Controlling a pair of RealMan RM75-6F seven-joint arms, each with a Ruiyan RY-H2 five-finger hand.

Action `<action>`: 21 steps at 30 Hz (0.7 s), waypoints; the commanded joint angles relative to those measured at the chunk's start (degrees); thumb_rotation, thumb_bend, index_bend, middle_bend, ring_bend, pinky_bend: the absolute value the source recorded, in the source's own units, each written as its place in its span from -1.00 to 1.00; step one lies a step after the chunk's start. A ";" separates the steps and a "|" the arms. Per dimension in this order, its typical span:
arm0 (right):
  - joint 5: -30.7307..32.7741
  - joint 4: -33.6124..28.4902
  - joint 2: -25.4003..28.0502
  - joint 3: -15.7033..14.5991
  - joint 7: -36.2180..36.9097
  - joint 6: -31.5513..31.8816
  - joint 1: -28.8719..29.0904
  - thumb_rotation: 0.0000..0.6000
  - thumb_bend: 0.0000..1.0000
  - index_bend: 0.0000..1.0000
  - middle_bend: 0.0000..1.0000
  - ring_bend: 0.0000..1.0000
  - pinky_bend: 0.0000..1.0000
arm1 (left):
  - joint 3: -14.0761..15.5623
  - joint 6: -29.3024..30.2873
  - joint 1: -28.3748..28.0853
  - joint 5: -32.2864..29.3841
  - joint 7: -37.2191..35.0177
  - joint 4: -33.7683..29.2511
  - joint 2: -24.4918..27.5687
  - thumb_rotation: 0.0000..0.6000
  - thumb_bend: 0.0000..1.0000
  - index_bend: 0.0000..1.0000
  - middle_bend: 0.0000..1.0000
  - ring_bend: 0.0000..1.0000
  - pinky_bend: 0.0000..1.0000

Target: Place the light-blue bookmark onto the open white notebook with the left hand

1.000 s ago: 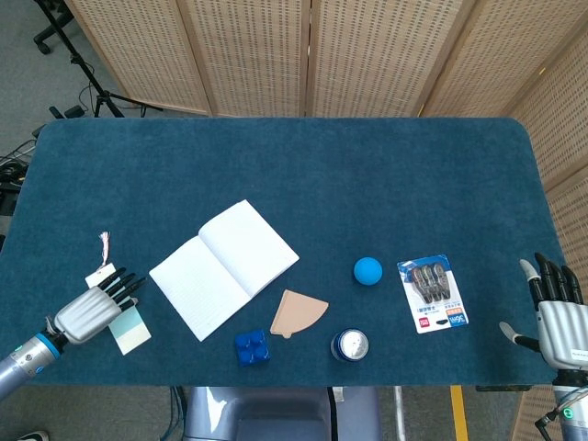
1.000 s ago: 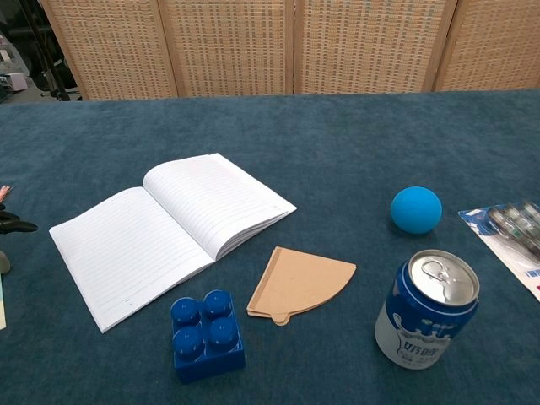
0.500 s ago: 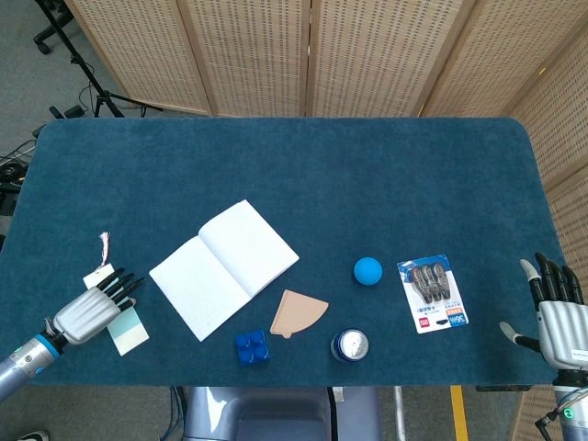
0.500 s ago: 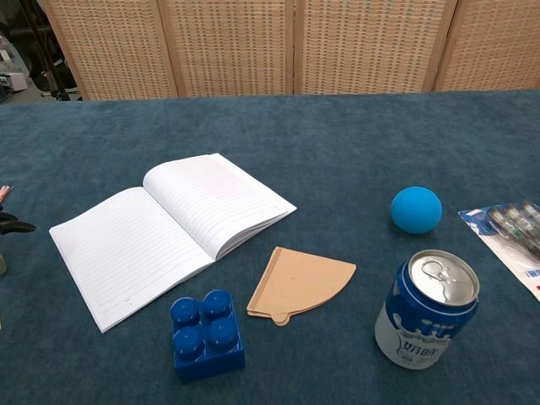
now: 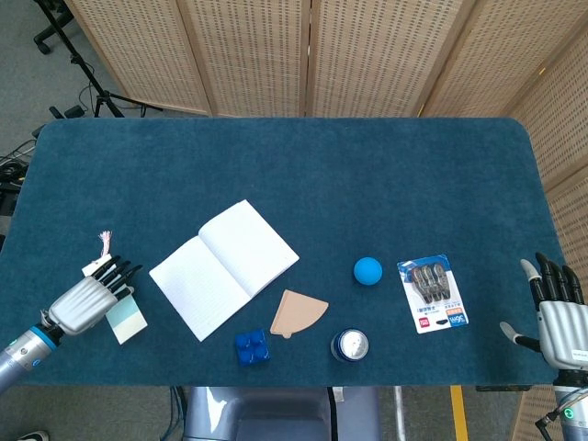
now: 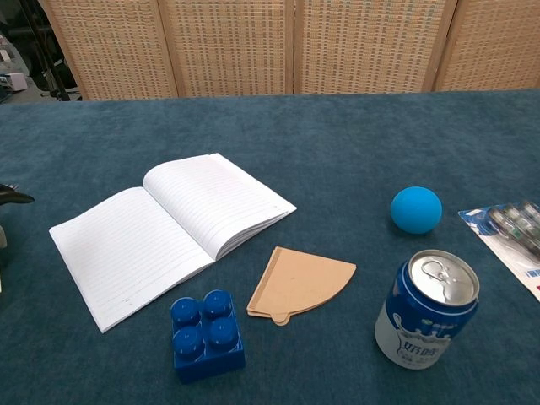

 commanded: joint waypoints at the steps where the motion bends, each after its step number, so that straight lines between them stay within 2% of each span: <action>1: -0.02 -0.02 0.01 -0.02 0.03 -0.02 0.00 1.00 -0.69 -1.00 -1.00 -1.00 -1.00 | -0.68 0.20 -0.79 0.04 0.80 -1.47 0.98 1.00 -0.50 -0.22 -1.00 -1.00 -1.00; 6: -0.12 -0.09 0.12 -0.06 0.24 -0.02 -0.02 1.00 -0.69 -1.00 -1.00 -1.00 -1.00 | -2.14 -0.64 -2.83 0.11 2.70 -4.74 2.30 1.00 -0.51 -0.22 -1.00 -1.00 -1.00; 21: 0.02 -0.02 0.76 0.01 2.51 -0.34 -0.05 1.00 -0.69 -1.00 -1.00 -1.00 -1.00 | -6.94 -10.01 -9.37 -3.48 9.14 -15.87 2.38 1.00 -0.51 -0.21 -1.00 -1.00 -1.00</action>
